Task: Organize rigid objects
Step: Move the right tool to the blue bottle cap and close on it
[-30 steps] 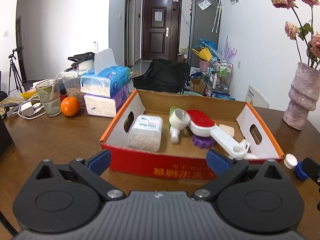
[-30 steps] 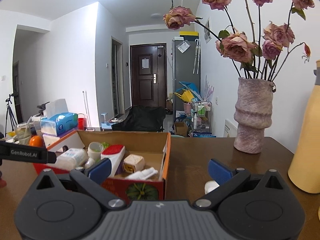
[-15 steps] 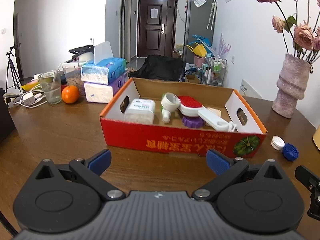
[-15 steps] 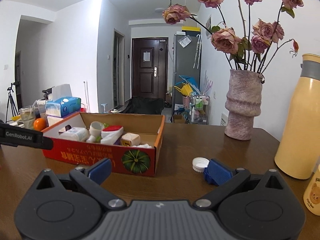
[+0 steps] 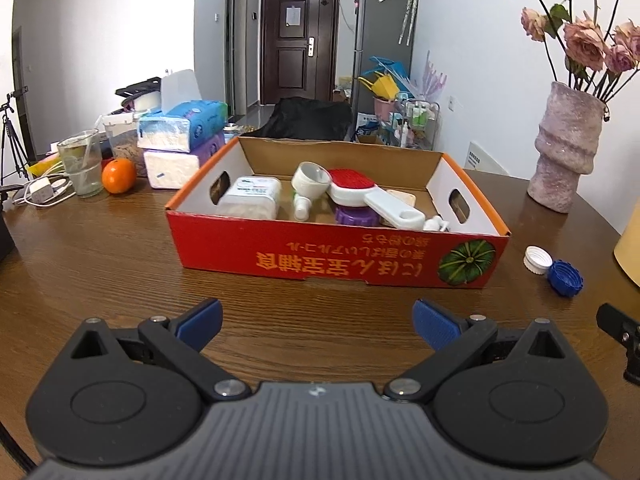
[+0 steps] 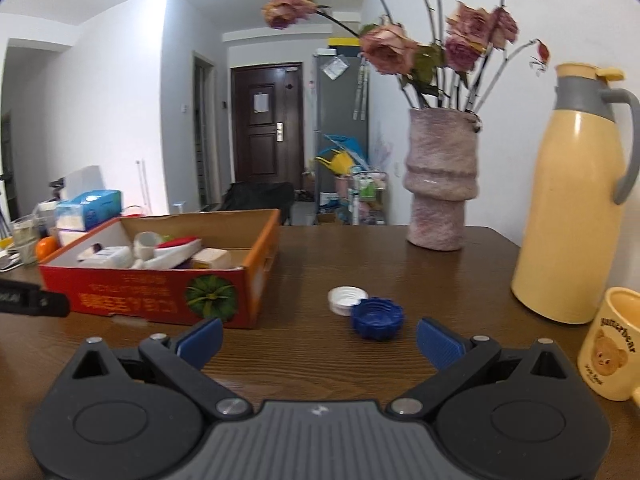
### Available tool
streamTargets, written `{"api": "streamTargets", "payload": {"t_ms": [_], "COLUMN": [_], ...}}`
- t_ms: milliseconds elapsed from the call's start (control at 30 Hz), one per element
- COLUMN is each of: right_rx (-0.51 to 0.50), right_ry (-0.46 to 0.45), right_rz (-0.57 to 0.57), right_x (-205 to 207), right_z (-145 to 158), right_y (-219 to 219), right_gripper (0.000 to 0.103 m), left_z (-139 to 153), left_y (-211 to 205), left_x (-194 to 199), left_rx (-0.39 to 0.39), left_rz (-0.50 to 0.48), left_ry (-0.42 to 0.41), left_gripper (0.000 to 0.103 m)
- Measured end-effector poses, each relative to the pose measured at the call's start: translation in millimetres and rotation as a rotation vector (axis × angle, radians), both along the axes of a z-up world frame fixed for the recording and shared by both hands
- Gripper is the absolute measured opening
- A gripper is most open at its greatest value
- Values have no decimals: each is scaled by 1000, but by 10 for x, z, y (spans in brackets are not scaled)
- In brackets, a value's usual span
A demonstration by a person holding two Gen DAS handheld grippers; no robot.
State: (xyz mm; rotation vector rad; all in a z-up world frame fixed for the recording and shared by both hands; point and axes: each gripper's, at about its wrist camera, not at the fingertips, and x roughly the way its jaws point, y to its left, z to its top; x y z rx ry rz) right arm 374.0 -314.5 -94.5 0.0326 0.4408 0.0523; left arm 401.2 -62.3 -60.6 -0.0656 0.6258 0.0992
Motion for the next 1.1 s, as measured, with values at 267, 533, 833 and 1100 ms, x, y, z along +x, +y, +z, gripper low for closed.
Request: {"api": "streamTargets", "payload": {"t_ms": [267,533,833,1100], "right_rx": [39,-31,-39,-22], "right_ry": [66,109,154,203], "right_rz": [5,5,-32,-41], "right_x": [244,517,944,1309], "right_z": [-161,-307,-423,-539], "right_y": [-242,-269,-389,-415], "right_gripper": [103,98,84,77], "left_z": [-61,-91,-137,-173], "left_y": [-237,-354,-478,-533], "left_x": [75,184,366,519], "left_rx": [2,-11,-17,-19], "left_rz": [-40,-46,-41,-35], "left_ry": [11,11,12,17], "left_gripper": [103,103,103,103]}}
